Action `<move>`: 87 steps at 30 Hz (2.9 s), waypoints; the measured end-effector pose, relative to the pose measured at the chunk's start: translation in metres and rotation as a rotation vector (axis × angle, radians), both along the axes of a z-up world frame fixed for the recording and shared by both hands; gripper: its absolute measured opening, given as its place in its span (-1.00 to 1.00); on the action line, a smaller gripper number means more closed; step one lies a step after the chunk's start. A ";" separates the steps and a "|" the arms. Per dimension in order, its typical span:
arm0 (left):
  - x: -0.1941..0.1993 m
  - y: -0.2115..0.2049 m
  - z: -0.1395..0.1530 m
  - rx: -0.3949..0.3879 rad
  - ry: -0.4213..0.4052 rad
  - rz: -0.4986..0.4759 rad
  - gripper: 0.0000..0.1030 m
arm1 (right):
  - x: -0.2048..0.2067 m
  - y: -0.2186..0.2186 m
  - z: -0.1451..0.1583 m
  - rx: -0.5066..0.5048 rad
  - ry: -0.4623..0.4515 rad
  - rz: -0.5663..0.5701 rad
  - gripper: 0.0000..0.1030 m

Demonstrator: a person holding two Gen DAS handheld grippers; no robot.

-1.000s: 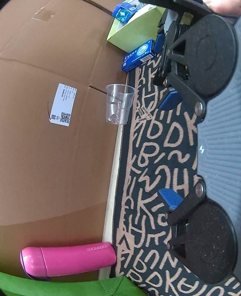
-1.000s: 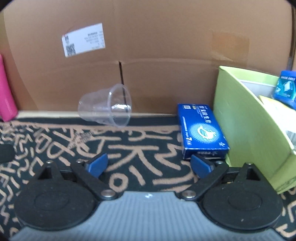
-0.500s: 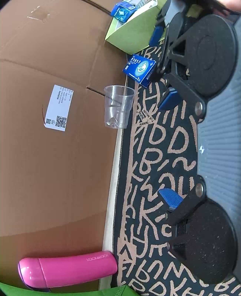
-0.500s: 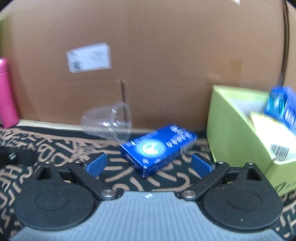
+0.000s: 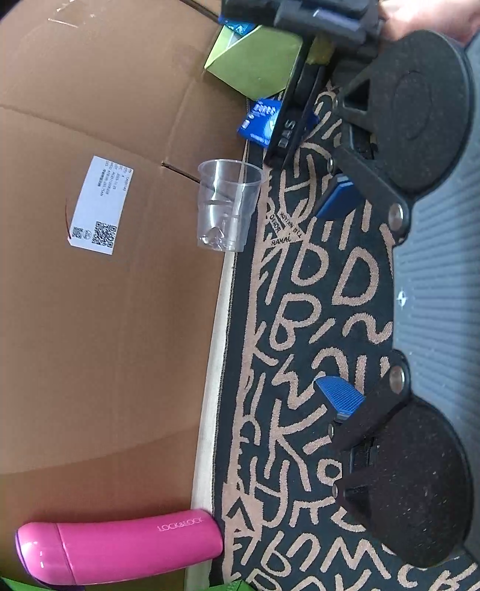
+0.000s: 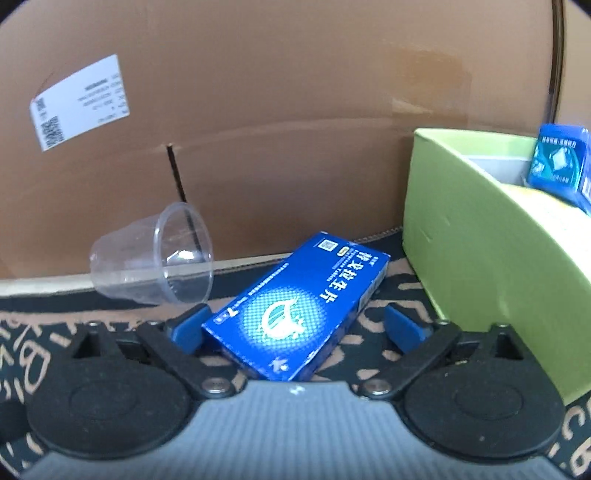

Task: Organize objects
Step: 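Grasp the blue medicine box with the right gripper while the left grasps the clear cup, then lower the clear cup and blue medicine box into the lime-green box and release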

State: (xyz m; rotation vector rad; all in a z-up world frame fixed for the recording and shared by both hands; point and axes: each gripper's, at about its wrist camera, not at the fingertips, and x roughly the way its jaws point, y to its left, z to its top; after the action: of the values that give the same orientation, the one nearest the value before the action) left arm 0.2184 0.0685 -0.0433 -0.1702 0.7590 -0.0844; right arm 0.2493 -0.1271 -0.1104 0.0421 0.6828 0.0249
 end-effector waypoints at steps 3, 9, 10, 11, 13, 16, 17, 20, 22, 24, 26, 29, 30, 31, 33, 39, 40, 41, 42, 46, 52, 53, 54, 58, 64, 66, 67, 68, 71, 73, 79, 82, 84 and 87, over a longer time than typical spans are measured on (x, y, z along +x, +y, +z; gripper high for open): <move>0.002 -0.001 -0.001 -0.020 0.001 -0.012 0.83 | -0.009 -0.009 0.001 -0.027 -0.004 0.089 0.36; 0.016 -0.034 0.007 0.003 -0.036 -0.089 0.83 | -0.057 -0.040 0.001 -0.036 -0.001 0.297 0.25; 0.021 -0.043 0.009 0.011 -0.045 -0.100 0.83 | -0.069 -0.045 0.001 -0.044 0.001 0.325 0.25; 0.026 -0.051 0.010 0.015 -0.054 -0.109 0.83 | -0.081 -0.041 0.005 -0.058 -0.002 0.340 0.25; 0.038 -0.068 0.011 0.025 -0.075 -0.124 0.83 | -0.105 -0.048 0.007 -0.064 -0.005 0.354 0.25; 0.058 -0.095 0.009 0.067 -0.085 -0.115 0.83 | -0.121 -0.059 0.008 -0.037 0.001 0.351 0.25; 0.066 -0.102 0.008 0.086 -0.087 -0.103 0.83 | -0.125 -0.063 0.010 -0.037 0.001 0.352 0.26; 0.084 -0.110 0.002 0.162 -0.080 -0.038 0.52 | -0.132 -0.066 0.012 -0.039 -0.001 0.357 0.26; 0.086 -0.095 -0.002 0.113 -0.067 -0.005 -0.21 | -0.136 -0.069 0.011 -0.028 0.000 0.359 0.26; 0.085 -0.073 -0.008 0.010 -0.025 -0.010 -0.72 | -0.140 -0.072 0.011 -0.023 -0.003 0.361 0.26; 0.076 -0.055 -0.013 -0.019 -0.008 0.017 -0.80 | -0.141 -0.073 0.010 -0.023 -0.004 0.361 0.26; 0.061 -0.039 -0.015 0.011 -0.031 0.036 -0.85 | -0.144 -0.072 0.010 -0.027 -0.005 0.362 0.26; 0.055 -0.034 -0.014 0.003 -0.029 0.031 -0.85 | -0.144 -0.073 0.008 -0.025 -0.004 0.365 0.26; 0.049 -0.030 -0.013 -0.009 -0.027 0.019 -0.85 | -0.148 -0.075 0.009 -0.023 -0.003 0.371 0.26; 0.031 -0.027 -0.010 -0.027 -0.023 -0.034 -0.86 | -0.157 -0.080 0.010 -0.021 -0.001 0.377 0.26; -0.036 -0.049 -0.007 -0.033 0.019 -0.263 -0.85 | -0.183 -0.097 0.013 -0.034 0.003 0.363 0.40; -0.045 -0.053 -0.007 -0.022 0.010 -0.284 -0.85 | -0.184 -0.096 0.013 -0.039 0.006 0.355 0.51; -0.052 -0.060 -0.007 -0.008 0.000 -0.289 -0.85 | -0.183 -0.096 0.012 -0.040 0.010 0.346 0.70; -0.057 -0.063 -0.009 0.003 -0.013 -0.289 -0.82 | -0.182 -0.095 0.012 -0.040 0.015 0.337 0.72; -0.056 -0.071 -0.012 0.039 -0.018 -0.272 -0.70 | -0.171 -0.089 0.010 -0.015 0.026 0.306 0.72; -0.068 -0.072 -0.008 0.024 0.006 -0.310 -0.85 | -0.177 -0.099 0.009 -0.005 -0.003 0.296 0.13; -0.071 -0.074 -0.005 0.022 -0.003 -0.318 -0.85 | -0.180 -0.103 0.009 0.008 -0.006 0.298 0.12; -0.073 -0.077 -0.002 0.017 -0.014 -0.329 -0.85 | -0.183 -0.108 0.010 0.026 -0.009 0.304 0.11; -0.082 -0.096 0.023 -0.018 -0.072 -0.395 -0.85 | -0.203 -0.128 0.022 0.113 -0.037 0.315 0.09; -0.079 -0.141 0.066 -0.067 -0.158 -0.485 -0.85 | -0.221 -0.165 0.058 0.148 -0.169 0.246 0.09; -0.070 -0.159 0.077 -0.067 -0.172 -0.507 -0.85 | -0.223 -0.180 0.070 0.146 -0.217 0.215 0.09; -0.064 -0.169 0.082 -0.066 -0.174 -0.513 -0.85 | -0.222 -0.188 0.075 0.145 -0.237 0.199 0.09; -0.058 -0.179 0.085 -0.069 -0.169 -0.522 -0.85 | -0.221 -0.196 0.080 0.145 -0.255 0.183 0.09; -0.033 -0.209 0.088 -0.075 -0.130 -0.553 -0.85 | -0.212 -0.223 0.091 0.144 -0.301 0.126 0.09; -0.019 -0.230 0.086 -0.042 -0.124 -0.552 -0.85 | -0.202 -0.239 0.097 0.125 -0.328 0.079 0.09; 0.016 -0.272 0.073 0.015 -0.088 -0.544 -0.85 | -0.143 -0.287 0.106 0.054 -0.331 -0.013 0.09; 0.029 -0.282 0.067 0.016 -0.070 -0.540 -0.85 | -0.108 -0.305 0.103 0.053 -0.305 -0.032 0.09; 0.035 -0.287 0.065 0.025 -0.067 -0.539 -0.85 | -0.088 -0.311 0.101 0.055 -0.290 -0.034 0.10; 0.042 -0.295 0.062 0.053 -0.071 -0.540 -0.85 | -0.061 -0.313 0.096 0.030 -0.275 -0.027 0.10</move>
State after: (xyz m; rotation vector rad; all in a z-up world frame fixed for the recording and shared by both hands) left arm 0.2601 -0.2270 0.0184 0.0923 0.7198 -0.5787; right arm 0.1880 -0.4404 -0.0144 0.0747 0.4065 0.0148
